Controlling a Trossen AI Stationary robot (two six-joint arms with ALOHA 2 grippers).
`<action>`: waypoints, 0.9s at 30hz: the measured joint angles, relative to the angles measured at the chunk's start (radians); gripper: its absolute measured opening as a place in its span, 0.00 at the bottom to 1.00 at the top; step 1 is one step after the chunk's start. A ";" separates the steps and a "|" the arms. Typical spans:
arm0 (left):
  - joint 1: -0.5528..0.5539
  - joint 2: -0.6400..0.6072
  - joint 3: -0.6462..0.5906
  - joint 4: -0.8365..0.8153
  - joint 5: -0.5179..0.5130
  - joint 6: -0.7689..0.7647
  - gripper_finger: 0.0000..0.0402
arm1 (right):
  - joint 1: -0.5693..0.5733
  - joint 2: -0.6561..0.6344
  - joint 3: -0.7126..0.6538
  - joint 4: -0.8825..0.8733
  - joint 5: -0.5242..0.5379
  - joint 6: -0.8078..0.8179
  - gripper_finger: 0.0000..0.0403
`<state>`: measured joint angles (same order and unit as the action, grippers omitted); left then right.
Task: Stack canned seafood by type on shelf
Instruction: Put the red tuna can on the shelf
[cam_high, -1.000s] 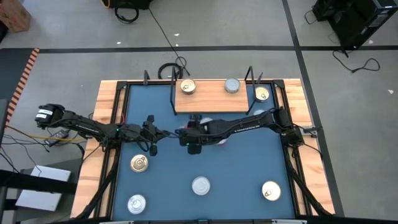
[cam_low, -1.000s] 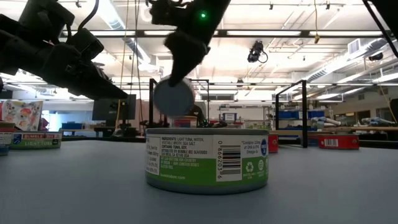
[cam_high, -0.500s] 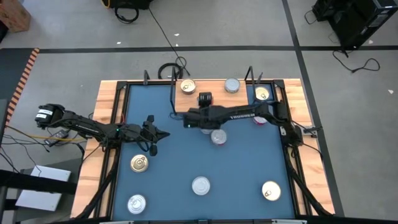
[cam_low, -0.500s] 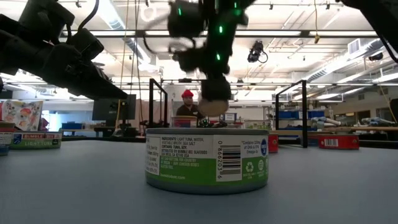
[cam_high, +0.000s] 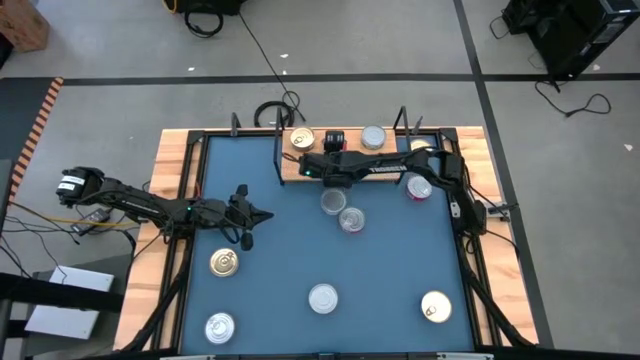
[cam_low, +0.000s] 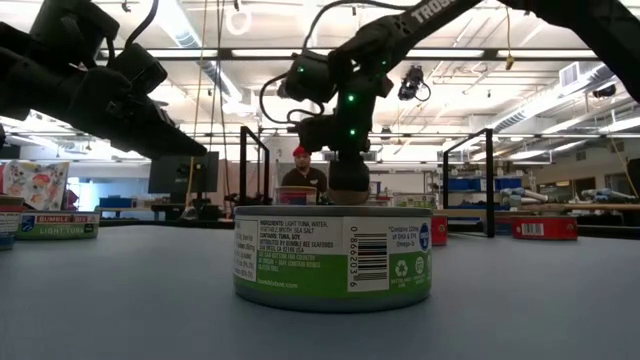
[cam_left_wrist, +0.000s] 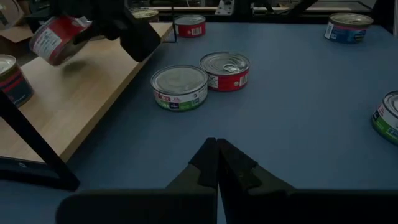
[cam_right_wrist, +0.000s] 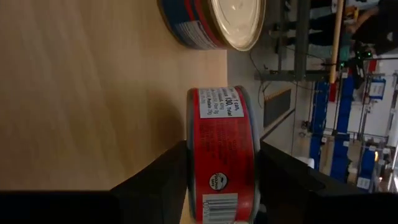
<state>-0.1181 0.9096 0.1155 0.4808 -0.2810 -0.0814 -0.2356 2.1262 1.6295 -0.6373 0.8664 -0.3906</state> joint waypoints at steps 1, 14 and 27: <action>0.000 0.000 0.000 0.000 0.000 -0.002 0.01 | -0.006 0.000 0.000 0.000 -0.001 0.001 0.47; 0.000 0.000 0.000 0.000 0.000 -0.026 0.01 | -0.016 -0.003 0.000 -0.031 -0.105 0.103 0.50; 0.000 0.000 0.000 0.000 0.001 -0.053 0.01 | -0.012 -0.051 0.039 -0.143 -0.181 0.215 0.49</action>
<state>-0.1177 0.9094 0.1156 0.4807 -0.2800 -0.1347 -0.2479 2.0756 1.6683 -0.7798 0.6857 -0.1751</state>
